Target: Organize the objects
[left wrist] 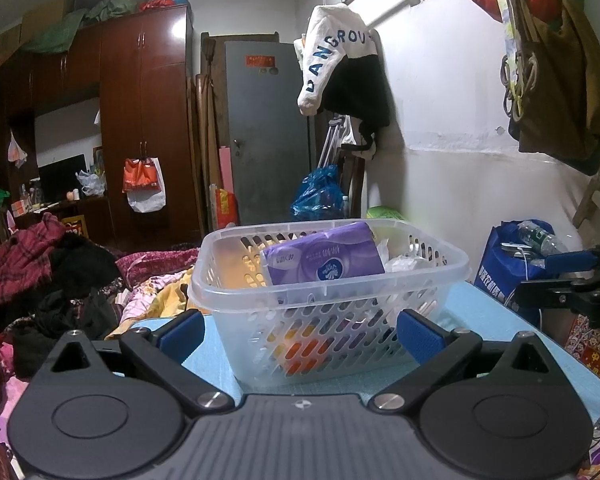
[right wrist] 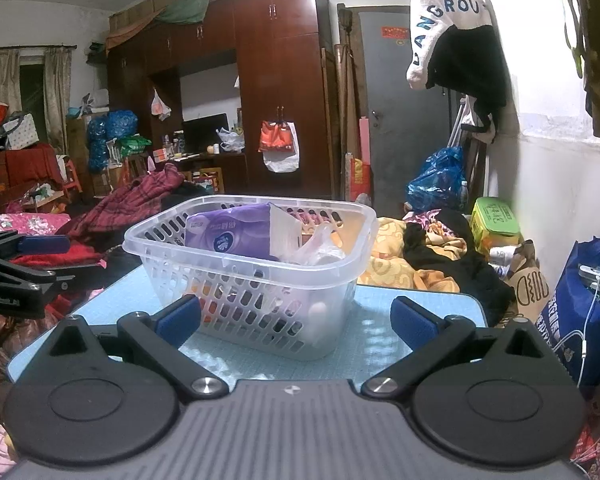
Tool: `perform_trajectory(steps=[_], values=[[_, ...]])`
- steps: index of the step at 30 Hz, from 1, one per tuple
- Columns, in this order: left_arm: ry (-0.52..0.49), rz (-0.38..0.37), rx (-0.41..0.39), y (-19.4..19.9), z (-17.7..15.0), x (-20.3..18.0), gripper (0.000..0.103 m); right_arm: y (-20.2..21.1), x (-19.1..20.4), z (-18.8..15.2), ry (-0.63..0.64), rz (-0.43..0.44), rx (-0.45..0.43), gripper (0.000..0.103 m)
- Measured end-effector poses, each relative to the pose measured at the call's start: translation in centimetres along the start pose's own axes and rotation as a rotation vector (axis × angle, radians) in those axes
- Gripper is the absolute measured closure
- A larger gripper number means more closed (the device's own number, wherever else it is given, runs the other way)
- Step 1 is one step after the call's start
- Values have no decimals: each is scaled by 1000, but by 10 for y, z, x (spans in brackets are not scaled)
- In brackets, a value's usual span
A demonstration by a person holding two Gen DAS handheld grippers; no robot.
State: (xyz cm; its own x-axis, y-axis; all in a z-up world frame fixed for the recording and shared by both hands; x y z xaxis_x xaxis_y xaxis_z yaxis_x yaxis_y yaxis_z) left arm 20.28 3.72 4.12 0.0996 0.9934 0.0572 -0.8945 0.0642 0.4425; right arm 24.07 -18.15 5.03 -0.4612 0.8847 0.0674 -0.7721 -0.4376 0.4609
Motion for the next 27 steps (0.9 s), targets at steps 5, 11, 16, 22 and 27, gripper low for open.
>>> perform_trajectory(steps=[5, 11, 16, 22, 27], values=[[1, -3, 0, 0, 0, 0, 0, 0, 0, 0, 0, 1, 0, 0], [1, -2, 4, -4, 0, -2, 0, 0, 1, 0, 1, 1, 0, 0], [2, -4, 9, -7, 0, -4, 0, 0, 2, 0, 2, 0, 1, 0], [-2, -1, 7, -8, 1, -7, 0, 0, 2, -1, 2, 0, 0, 0], [-2, -5, 10, -10, 2, -11, 0, 0, 2, -1, 2, 1, 1, 0]])
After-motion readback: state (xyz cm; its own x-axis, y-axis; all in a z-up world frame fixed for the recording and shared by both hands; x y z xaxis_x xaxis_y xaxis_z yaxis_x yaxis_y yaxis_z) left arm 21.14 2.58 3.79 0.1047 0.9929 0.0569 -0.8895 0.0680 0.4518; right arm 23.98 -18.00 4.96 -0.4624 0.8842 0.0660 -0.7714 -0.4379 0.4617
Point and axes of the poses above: each gripper's, at about its wrist camera, not at the fingertips, and y roughly against the way its jaws point, x to its left, z to its top, the point moved 10 cm from there along -y, roughly the way its jaws point, and after that the axes turned 7 degrees about x, right-handed, at the moved point
